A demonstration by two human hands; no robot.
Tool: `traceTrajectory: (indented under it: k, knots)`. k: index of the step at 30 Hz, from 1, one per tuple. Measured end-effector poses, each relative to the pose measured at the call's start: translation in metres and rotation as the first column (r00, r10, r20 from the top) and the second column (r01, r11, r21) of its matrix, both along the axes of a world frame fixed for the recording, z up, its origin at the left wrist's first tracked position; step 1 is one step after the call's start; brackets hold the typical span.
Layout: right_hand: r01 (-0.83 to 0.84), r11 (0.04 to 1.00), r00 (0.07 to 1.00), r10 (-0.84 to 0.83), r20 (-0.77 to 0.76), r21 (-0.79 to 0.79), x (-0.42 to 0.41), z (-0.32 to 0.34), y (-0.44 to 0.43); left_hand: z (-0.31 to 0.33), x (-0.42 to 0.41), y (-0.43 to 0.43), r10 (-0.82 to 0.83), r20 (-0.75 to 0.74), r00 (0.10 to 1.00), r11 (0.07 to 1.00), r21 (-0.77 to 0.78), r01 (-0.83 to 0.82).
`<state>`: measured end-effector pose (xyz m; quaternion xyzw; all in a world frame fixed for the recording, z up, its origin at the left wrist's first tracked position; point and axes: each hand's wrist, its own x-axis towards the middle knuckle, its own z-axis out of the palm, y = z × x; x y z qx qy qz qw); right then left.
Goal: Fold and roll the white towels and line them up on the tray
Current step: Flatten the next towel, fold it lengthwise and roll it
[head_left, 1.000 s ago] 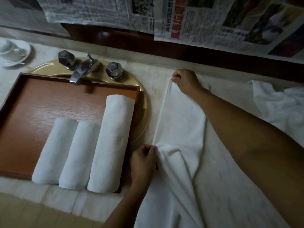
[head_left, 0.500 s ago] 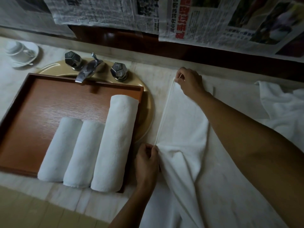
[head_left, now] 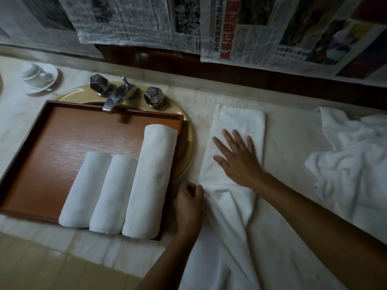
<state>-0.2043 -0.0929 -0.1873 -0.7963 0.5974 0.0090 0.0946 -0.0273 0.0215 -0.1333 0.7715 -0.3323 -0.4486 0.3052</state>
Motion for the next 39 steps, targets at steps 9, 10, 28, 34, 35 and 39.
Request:
traceTrajectory:
  k: [9,10,28,34,35,39]
  knots:
    - [-0.018,0.999,1.000,0.017,-0.020,-0.036,-0.012,-0.004,-0.032,0.022,-0.012,0.051,-0.051,-0.573,0.818,0.950,0.225,0.217]
    - [-0.026,0.999,1.000,0.025,-0.017,-0.035,-0.014,-0.003,-0.034,0.019,-0.006,0.054,-0.016,-0.550,0.835,0.964,0.213,0.159]
    - [0.007,0.999,0.998,-0.005,-0.063,0.038,-0.009,0.012,-0.040,-0.009,0.016,0.058,-0.035,0.131,0.991,0.999,0.030,0.031]
    - [-0.083,0.992,0.991,0.092,0.099,-0.091,0.013,0.006,0.034,-0.007,0.016,0.060,-0.041,0.136,0.990,0.999,0.033,0.037]
    - [-0.093,0.994,0.992,0.097,0.076,-0.055,0.011,0.003,0.038,-0.007,0.015,0.061,-0.055,0.112,0.992,0.997,0.051,0.050]
    - [-0.114,0.993,0.994,0.114,-0.007,-0.029,0.007,0.006,0.026,0.007,0.013,0.069,-0.072,-0.290,0.954,0.973,0.188,0.131]
